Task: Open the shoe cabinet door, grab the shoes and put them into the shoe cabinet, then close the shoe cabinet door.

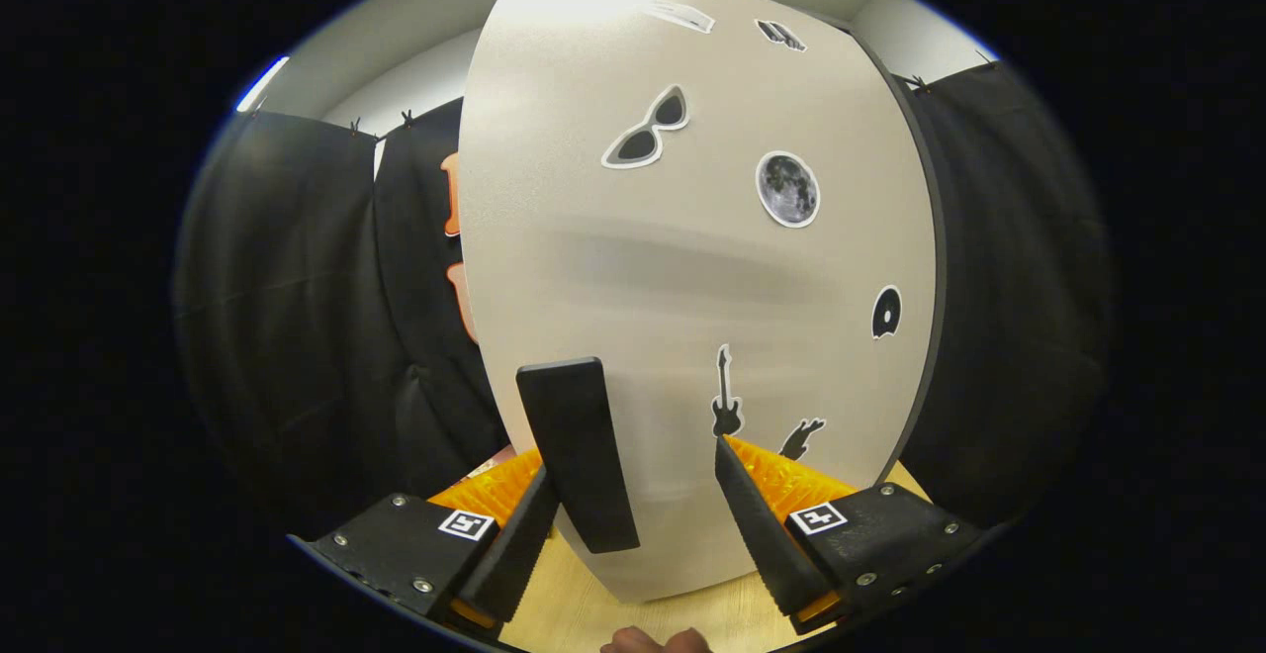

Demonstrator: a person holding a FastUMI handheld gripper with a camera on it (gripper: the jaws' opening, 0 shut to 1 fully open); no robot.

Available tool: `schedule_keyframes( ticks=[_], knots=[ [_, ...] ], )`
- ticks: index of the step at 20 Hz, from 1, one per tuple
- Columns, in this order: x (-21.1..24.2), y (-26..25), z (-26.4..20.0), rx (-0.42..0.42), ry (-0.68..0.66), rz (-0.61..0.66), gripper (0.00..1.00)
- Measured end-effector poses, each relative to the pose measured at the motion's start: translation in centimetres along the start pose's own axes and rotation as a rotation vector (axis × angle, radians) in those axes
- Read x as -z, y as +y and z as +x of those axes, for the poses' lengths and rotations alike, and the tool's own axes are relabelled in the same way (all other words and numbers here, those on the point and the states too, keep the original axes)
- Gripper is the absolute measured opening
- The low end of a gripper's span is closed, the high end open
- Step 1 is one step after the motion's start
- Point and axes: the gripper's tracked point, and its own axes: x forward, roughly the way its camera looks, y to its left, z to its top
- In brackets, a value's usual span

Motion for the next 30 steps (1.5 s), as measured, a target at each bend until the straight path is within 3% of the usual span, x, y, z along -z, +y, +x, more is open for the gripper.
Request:
schedule_keyframes(
  ticks=[30],
  knots=[
    [-0.8,1.0,4.3,0.164,-0.048,-0.057,0.93]
  ],
)
